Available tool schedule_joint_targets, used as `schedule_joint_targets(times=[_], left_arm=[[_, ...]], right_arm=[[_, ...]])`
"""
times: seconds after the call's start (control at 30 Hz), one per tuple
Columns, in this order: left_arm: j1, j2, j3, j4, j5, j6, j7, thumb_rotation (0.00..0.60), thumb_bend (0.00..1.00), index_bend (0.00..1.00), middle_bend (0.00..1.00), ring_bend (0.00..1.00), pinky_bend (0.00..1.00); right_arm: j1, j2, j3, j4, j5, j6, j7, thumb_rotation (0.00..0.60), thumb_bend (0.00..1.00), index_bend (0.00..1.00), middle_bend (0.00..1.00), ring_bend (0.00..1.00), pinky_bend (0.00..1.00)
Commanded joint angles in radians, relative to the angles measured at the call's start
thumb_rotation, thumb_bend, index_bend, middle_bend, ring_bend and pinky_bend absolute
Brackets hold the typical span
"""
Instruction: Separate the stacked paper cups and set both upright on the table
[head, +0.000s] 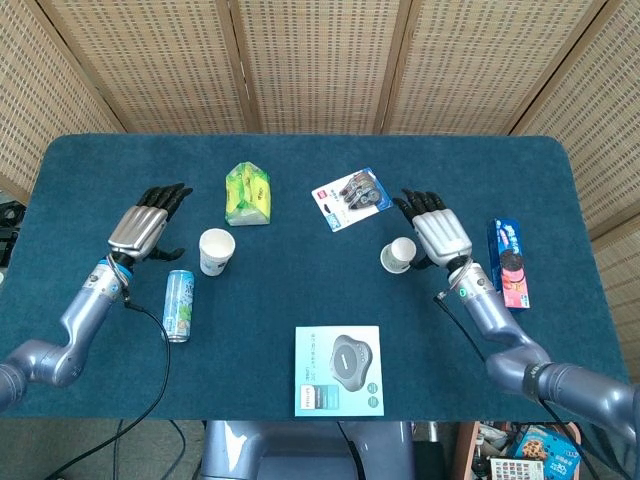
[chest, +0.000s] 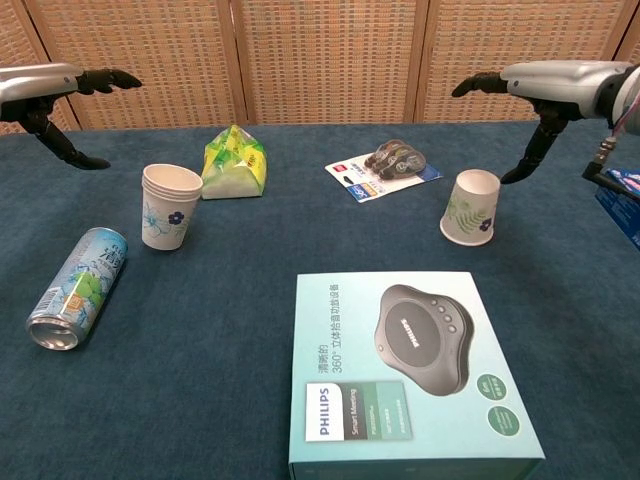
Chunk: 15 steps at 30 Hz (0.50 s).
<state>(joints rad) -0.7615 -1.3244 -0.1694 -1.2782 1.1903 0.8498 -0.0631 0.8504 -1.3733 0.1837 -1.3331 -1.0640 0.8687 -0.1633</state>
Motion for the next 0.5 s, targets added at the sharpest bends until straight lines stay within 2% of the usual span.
schedule_joint_targets(times=[0.03,0.1,0.23,0.5], left_arm=[[0.027,0.043,-0.011,-0.053,0.012,0.052,0.003,0.600,0.27,0.00,0.00,0.00,0.00],[0.053,0.069,-0.013,-0.090,0.018,0.095,-0.001,0.600,0.27,0.00,0.00,0.00,0.00],[0.177,0.144,0.007,-0.193,0.015,0.248,-0.004,0.600,0.24,0.00,0.00,0.00,0.00],[0.369,0.249,0.064,-0.379,-0.031,0.445,0.074,0.600,0.17,0.00,0.00,0.00,0.00]], right_arm=[[-0.041,0.062,0.002,-0.088,-0.021,0.065,-0.019,0.600,0.00,0.00,0.00,0.00,0.08],[-0.069,0.092,-0.004,-0.133,-0.045,0.106,-0.019,0.600,0.00,0.00,0.00,0.00,0.06],[-0.184,0.170,-0.054,-0.219,-0.158,0.265,0.011,0.600,0.00,0.00,0.00,0.00,0.02],[-0.369,0.191,-0.121,-0.202,-0.300,0.515,0.087,0.600,0.00,0.00,0.00,0.00,0.00]])
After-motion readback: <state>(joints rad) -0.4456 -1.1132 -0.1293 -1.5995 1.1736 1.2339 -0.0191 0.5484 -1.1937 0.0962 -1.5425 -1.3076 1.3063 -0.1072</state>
